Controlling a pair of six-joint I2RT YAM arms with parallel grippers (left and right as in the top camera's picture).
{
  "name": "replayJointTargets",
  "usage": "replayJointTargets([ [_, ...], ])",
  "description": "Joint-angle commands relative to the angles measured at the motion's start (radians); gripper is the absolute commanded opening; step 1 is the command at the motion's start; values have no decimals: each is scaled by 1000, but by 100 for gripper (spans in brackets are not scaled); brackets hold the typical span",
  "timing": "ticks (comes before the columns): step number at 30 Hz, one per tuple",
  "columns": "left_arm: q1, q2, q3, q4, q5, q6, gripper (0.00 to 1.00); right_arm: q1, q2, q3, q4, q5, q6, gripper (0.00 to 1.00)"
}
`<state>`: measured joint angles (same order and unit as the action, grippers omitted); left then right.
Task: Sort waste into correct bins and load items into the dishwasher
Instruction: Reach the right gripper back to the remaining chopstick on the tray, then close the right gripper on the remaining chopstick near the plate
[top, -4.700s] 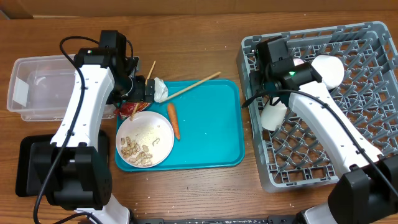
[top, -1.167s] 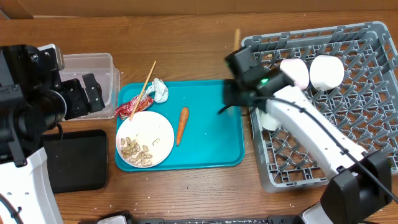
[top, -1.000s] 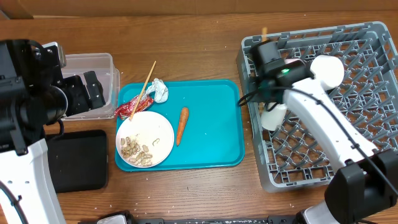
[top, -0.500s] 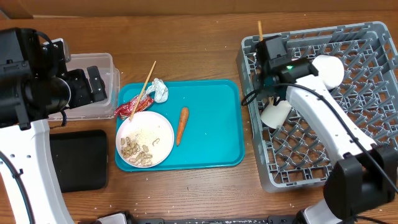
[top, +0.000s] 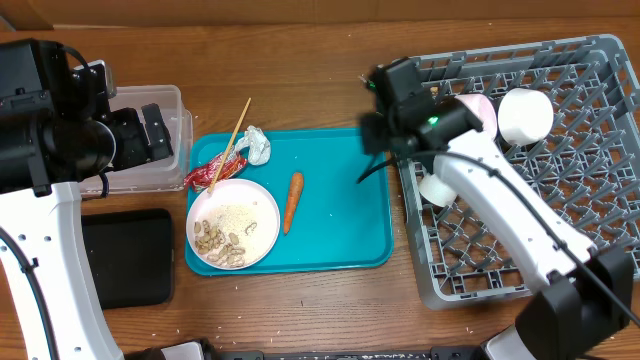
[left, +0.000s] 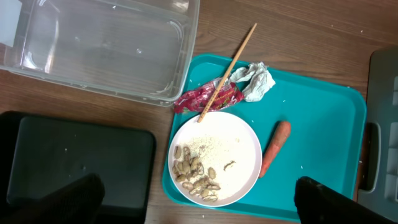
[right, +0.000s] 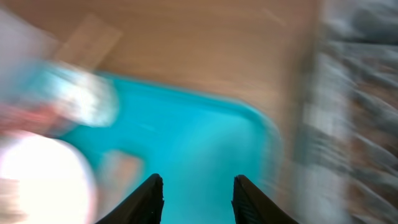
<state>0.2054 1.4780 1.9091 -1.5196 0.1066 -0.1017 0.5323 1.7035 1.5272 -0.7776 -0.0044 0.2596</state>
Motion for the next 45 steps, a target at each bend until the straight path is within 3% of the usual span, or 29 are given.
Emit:
replayJointTargets([
  [1,4,9,-3,2,-10,1,100,78,-5,31,123,-197,282,40],
  [7,4,9,-3,2,-10,1,100,194,177,31,447,-204,506,37],
  [8,4,9,-3,2,-10,1,100,209,214,31,487,-203,509,32],
  [17,4,9,-3,2,-10,1,100,313,489,31,793,-208,491,33],
  [20,4,9,-3,2,-10,1,100,312,551,31,857,-198,548,34],
  [28,4,9,-3,2,-10,1,100,275,623,32,933,-160,686,34],
  [45,4,9,-3,2,-10,1,100,295,632,32,986,-97,762,35],
])
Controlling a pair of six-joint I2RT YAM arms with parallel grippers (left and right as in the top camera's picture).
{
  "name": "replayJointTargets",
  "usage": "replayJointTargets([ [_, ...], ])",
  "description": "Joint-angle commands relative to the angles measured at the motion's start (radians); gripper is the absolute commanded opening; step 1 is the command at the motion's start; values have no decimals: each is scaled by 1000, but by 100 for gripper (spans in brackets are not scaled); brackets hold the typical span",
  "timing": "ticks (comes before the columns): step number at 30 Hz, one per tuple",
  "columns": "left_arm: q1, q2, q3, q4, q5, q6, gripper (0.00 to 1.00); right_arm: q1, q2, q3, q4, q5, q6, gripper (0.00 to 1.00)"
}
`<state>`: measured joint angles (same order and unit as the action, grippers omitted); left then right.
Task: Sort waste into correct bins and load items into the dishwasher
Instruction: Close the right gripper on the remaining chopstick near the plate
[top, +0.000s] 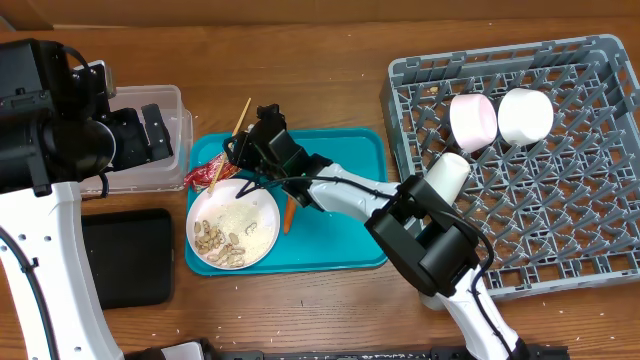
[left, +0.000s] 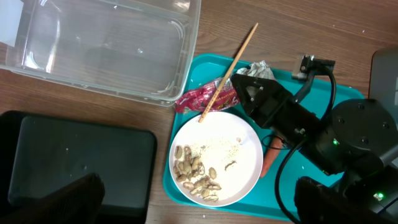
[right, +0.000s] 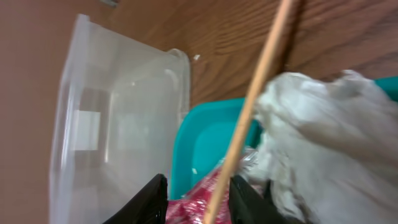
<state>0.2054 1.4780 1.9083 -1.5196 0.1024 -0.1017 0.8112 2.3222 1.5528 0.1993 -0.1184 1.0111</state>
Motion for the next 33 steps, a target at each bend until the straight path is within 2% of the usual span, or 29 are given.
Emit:
replayJointTargets([
  [1,4,9,-2,2,-6,1,100,20,15,6,8,23,10,35],
  [26,4,9,-2,2,-6,1,100,51,102,11,35,34,15,33],
  [33,4,9,-2,2,-6,1,100,60,126,63,-10,0,14,32],
])
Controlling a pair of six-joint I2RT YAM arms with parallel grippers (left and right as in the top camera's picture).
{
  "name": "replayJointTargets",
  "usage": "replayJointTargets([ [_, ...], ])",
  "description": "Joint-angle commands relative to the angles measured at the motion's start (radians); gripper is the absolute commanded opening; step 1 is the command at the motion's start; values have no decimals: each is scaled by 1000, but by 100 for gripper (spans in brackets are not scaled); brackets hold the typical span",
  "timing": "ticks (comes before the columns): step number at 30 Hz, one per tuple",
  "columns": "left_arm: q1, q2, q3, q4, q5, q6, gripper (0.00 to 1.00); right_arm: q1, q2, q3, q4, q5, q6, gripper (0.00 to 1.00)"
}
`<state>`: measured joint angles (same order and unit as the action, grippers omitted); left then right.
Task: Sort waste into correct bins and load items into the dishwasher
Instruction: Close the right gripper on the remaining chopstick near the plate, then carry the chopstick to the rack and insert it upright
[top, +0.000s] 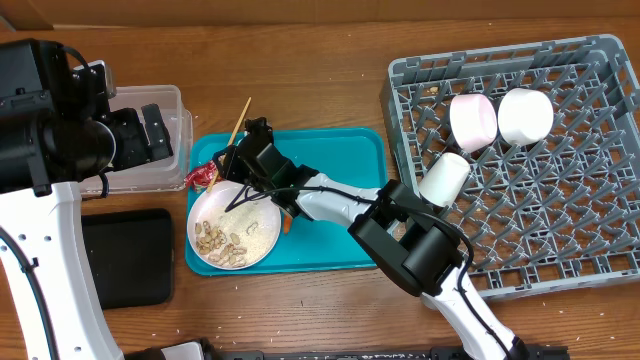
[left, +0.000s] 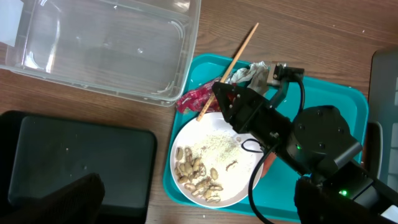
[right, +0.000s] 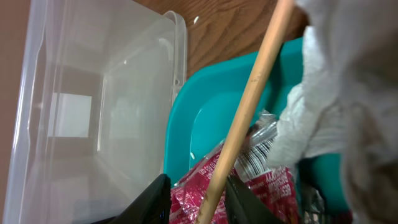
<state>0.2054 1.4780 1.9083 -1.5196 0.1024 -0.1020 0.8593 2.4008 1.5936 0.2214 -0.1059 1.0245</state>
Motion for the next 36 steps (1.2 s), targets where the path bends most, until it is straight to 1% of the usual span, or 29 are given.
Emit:
replayJointTargets([
  [1,4,9,-2,2,-6,1,100,16,48,24,-44,-11,1,32],
  [3,4,9,-2,2,-6,1,100,23,48,24,-63,-6,-2,35],
  [5,4,9,-2,2,-6,1,100,27,48,24,-74,6,-3,36],
  [10,4,9,-2,2,-6,1,100,27,48,24,-141,16,27,35],
  [11,4,9,-2,2,-6,1,100,27,48,24,-154,16,36,34],
  [13,4,9,-2,2,-6,1,100,27,48,24,-164,16,47,25],
  [14,4,9,-2,2,-6,1,100,27,48,24,-164,16,47,23],
  [18,4,9,-2,2,-6,1,100,27,48,24,-163,19,46,20],
  [21,4,9,-2,2,-6,1,100,27,48,24,-158,16,44,21],
  [22,4,9,-2,2,-6,1,100,28,48,24,-149,9,26,20],
  [23,4,9,-2,2,-6,1,100,28,48,24,-143,3,8,16],
  [27,4,9,-2,2,-6,1,100,28,48,24,-133,-1,-18,14],
  [32,4,9,-2,2,-6,1,100,27,23,26,-108,-27,-128,8],
  [36,4,9,-2,2,-6,1,100,26,-43,30,-143,-26,-212,6],
])
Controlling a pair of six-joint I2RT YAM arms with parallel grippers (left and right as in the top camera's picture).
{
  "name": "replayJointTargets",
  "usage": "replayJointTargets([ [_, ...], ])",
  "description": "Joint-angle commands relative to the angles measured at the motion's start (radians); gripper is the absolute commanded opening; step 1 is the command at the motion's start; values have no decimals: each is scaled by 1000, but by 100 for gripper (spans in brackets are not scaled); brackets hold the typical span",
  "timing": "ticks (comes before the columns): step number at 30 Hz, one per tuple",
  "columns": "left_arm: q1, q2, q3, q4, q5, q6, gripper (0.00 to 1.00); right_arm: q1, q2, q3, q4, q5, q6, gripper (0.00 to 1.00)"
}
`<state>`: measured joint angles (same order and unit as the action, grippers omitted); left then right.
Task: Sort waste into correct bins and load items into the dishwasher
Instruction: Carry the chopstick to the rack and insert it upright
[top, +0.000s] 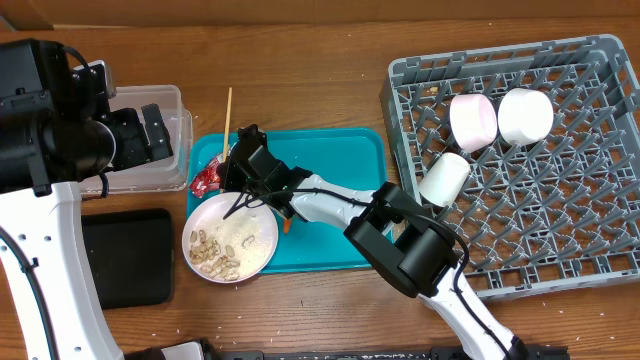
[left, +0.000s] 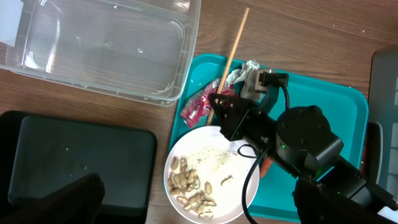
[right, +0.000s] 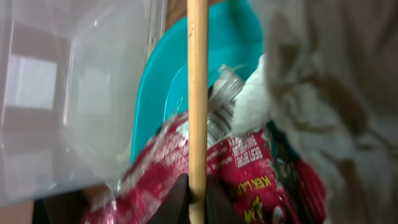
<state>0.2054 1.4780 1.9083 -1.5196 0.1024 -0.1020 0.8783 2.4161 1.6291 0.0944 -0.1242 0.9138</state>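
Note:
A wooden chopstick (right: 198, 93) runs up the right wrist view, and my right gripper (right: 198, 198) is shut on its lower end. Overhead, the chopstick (top: 227, 115) stands nearly straight, sticking out past the far edge of the teal tray (top: 345, 190) at its left end. Under it lies a red snack wrapper (right: 249, 168), with a crumpled tissue (right: 311, 74) beside it. A white plate (top: 231, 250) of peanuts and crumbs overhangs the tray's front left corner. A carrot (top: 287, 222) is mostly hidden by the arm. My left gripper (left: 196, 202) hangs open high above the plate.
A clear plastic bin (left: 99, 46) stands left of the tray, with a black bin (left: 74, 162) in front of it. The grey dish rack (top: 560, 230) on the right holds a pink cup (top: 473, 120) and two white cups (top: 525, 115).
My right gripper has shut on the chopstick, which was slanted and now points nearly straight away. The plate has shifted to the front left, and the wrapper has slid left.
The right arm was first by the rack's left edge, its view blurred. It then stood open at the tray's left end by the tissue and chopstick. Its jaws then straddled the chopstick, and now they grip it. The left arm has stayed still.

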Motion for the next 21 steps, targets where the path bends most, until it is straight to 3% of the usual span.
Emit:
replayJointTargets([
  [1,4,9,-2,2,-6,1,100,6,-79,-3,-25,-7,-124,5],
  [5,4,9,-2,2,-6,1,100,-5,-154,1,-83,37,-148,5],
  [13,4,9,-2,2,-6,1,100,-41,-325,2,-186,19,-342,4],
  [21,4,9,-2,2,-6,1,100,-161,-592,2,-571,74,-433,4],
])
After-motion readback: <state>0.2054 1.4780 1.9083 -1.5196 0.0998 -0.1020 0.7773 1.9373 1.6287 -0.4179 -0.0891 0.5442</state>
